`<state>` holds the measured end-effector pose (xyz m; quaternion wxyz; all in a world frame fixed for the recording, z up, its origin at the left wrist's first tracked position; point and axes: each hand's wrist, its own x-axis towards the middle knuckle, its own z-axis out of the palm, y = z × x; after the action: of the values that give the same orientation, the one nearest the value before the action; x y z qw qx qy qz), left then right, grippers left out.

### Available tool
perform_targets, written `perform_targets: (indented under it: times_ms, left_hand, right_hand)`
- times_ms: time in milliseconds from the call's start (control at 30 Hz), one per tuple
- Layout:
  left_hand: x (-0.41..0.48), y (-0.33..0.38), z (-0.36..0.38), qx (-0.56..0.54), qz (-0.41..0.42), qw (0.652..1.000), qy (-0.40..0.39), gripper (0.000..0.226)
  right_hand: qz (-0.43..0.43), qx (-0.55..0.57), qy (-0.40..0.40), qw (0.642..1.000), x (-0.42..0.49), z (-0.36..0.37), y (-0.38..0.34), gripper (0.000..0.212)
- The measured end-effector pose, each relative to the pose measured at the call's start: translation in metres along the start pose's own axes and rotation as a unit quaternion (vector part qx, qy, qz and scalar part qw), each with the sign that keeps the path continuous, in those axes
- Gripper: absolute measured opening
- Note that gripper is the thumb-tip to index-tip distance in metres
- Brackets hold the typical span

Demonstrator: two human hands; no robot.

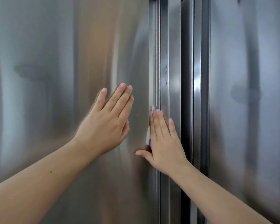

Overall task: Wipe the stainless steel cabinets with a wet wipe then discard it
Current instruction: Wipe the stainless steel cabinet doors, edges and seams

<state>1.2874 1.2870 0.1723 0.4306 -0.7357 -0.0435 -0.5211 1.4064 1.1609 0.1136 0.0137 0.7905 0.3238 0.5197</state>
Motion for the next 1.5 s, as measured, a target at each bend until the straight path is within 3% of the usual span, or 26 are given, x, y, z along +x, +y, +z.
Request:
perform_targets:
  times_ms: [200, 400, 600, 733, 1000, 1333, 1500]
  left_hand:
    - [-0.005, 0.006, -0.001, -0.008, -0.014, 1.000, -0.010, 0.056]
    - [-0.037, 0.034, -0.003, -0.044, -0.070, 0.997, -0.012, 0.056]
    - [-0.063, 0.057, -0.001, -0.046, -0.040, 0.997, -0.052, 0.057]
    - [-0.070, 0.061, 0.004, -0.039, -0.037, 0.998, -0.040, 0.056]
    - [-0.085, 0.067, 0.006, -0.022, 0.003, 0.998, -0.061, 0.058]
    - [-0.095, 0.079, 0.009, -0.025, 0.011, 0.997, -0.066, 0.055]
    - [-0.106, 0.086, 0.009, -0.034, 0.014, 0.997, -0.073, 0.058]
  right_hand:
    - [0.020, 0.017, 0.030, 0.999, 0.011, 0.001, -0.002, 0.096]
    - [0.002, 0.000, -0.027, 1.000, -0.036, 0.022, -0.016, 0.096]
    - [0.026, -0.019, 0.010, 0.999, -0.014, 0.013, -0.013, 0.100]
    - [0.019, -0.020, 0.014, 1.000, -0.009, 0.016, -0.010, 0.099]
    - [-0.016, 0.001, -0.074, 0.997, -0.080, 0.041, -0.034, 0.098]
    - [0.025, 0.036, -0.046, 0.998, -0.068, 0.035, -0.038, 0.091]
    - [0.008, 0.039, -0.101, 0.994, -0.107, 0.053, -0.051, 0.095]
